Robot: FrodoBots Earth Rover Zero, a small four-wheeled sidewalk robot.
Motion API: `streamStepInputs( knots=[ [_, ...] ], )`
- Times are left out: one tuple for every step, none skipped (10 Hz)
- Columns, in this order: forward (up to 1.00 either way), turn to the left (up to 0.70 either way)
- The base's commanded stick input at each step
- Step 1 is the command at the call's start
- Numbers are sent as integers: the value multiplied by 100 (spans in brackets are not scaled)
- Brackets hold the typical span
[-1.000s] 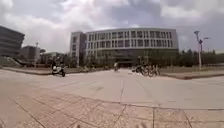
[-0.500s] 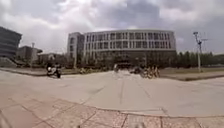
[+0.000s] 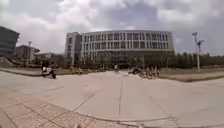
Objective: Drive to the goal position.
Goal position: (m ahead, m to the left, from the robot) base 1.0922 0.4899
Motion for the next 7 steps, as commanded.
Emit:
streamStepInputs(
  knots=[
    [60,0],
    [60,0],
    [60,0],
    [60,0],
    [60,0],
    [60,-6],
    [60,-9]
  ],
)
